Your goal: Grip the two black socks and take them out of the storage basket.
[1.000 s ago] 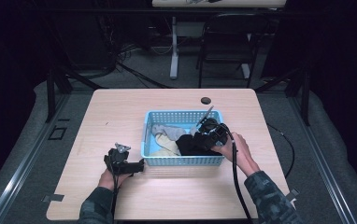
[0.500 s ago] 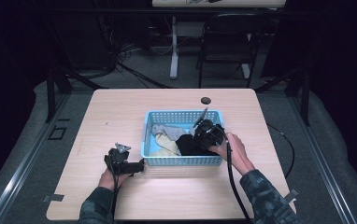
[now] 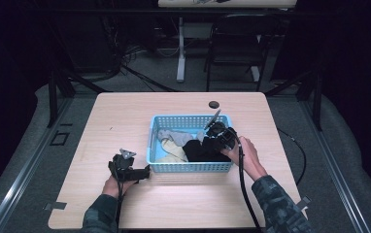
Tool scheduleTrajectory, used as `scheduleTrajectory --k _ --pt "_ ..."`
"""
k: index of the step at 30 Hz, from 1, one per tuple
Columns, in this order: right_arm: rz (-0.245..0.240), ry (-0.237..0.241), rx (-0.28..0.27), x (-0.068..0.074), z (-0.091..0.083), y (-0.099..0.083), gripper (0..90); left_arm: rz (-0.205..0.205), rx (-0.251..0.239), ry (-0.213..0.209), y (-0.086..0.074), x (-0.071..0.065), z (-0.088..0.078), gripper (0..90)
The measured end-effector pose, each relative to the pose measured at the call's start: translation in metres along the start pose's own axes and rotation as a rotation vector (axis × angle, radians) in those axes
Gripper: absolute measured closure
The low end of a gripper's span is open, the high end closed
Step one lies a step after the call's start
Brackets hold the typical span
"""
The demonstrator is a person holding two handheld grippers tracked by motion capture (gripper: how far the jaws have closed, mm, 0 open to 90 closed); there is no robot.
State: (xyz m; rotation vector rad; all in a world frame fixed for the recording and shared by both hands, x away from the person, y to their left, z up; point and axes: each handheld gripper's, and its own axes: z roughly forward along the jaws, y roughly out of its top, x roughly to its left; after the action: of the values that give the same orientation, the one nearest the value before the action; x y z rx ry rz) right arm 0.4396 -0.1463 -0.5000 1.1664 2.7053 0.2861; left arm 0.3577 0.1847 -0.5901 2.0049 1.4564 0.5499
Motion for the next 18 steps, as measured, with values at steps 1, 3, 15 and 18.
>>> scheduleTrajectory --k 1,3,15,18 --pt "0.0 0.014 -0.022 0.001 -0.002 0.001 65.7 0.0 0.001 0.0 0.0 0.0 0.0 0.6" --pt "-0.009 0.034 -0.036 0.004 -0.004 0.002 58.6 0.0 0.0 0.0 0.0 0.0 0.0 0.6" --pt "-0.067 0.049 -0.021 0.023 0.005 0.018 47.3 0.0 0.0 0.0 0.0 0.0 0.0 0.6" --pt "-0.079 0.032 0.002 0.026 0.009 0.024 54.5 0.0 0.0 0.0 0.0 0.0 0.0 0.6"
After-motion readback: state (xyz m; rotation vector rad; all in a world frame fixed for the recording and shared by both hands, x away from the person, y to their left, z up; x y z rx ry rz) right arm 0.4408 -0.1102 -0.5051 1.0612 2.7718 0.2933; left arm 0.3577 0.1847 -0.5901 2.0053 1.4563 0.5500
